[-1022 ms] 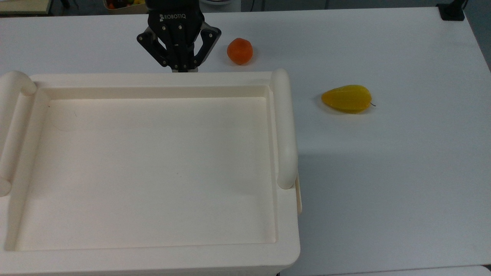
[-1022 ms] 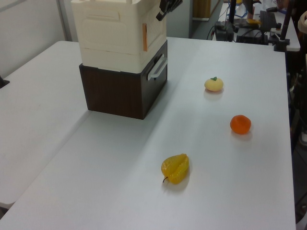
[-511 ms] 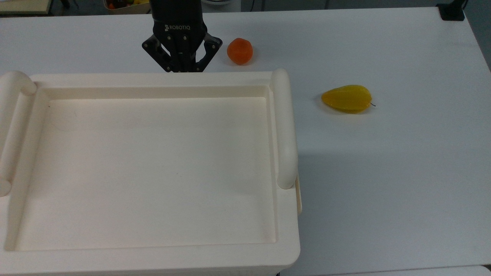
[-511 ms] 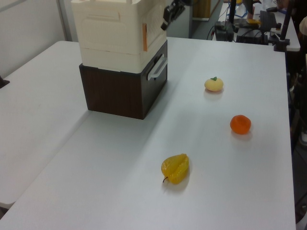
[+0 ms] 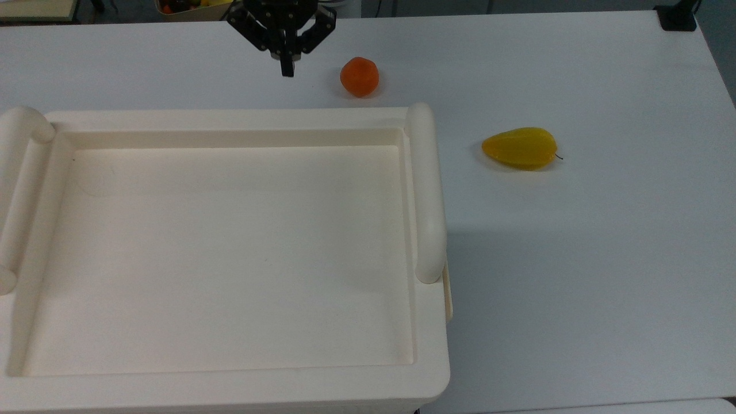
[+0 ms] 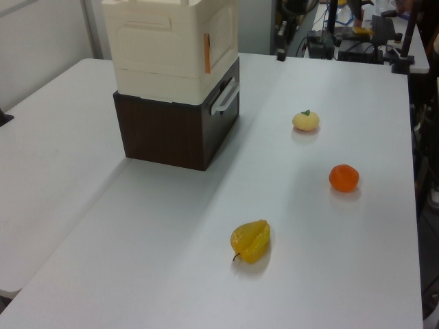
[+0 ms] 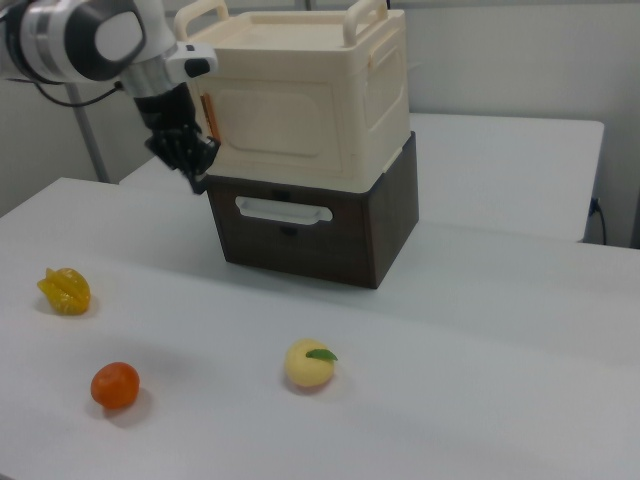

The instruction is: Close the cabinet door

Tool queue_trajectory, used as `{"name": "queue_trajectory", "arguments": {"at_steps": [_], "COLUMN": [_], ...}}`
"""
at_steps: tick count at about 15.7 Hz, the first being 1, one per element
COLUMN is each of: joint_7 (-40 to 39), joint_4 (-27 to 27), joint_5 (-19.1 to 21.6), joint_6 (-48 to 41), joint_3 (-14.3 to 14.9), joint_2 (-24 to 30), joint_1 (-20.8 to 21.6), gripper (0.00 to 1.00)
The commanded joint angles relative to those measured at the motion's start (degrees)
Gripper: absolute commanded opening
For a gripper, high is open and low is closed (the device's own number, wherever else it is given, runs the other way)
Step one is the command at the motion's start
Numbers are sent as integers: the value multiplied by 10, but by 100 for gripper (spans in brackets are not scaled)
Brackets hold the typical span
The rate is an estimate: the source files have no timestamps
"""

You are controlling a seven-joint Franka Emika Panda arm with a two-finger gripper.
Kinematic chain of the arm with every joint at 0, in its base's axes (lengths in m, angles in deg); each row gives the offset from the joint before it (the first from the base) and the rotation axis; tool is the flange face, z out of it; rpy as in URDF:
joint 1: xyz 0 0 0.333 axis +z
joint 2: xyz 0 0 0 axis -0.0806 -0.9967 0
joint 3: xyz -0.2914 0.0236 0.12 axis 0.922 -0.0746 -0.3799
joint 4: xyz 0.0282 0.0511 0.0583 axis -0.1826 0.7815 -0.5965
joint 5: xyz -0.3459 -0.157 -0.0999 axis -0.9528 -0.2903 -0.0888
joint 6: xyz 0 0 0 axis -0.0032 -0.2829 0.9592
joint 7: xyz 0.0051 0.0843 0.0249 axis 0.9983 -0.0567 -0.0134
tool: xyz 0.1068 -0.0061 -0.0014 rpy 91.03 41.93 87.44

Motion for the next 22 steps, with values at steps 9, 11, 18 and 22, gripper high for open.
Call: {"name": "queue_trajectory", "arguments": {"at_steps": [9, 11, 18, 22], "joint_7": [-31, -31, -31, -31], "joint_4": [102, 99, 97, 92], "joint_5": [-25, -25, -25, -26], "joint_6": [-70, -74, -73, -96], "joint_3": [18, 18, 19, 19], "joint_2": [87, 88, 88, 96], "joint_1": [31, 26, 21, 21], "gripper": [20, 64, 100, 100]}}
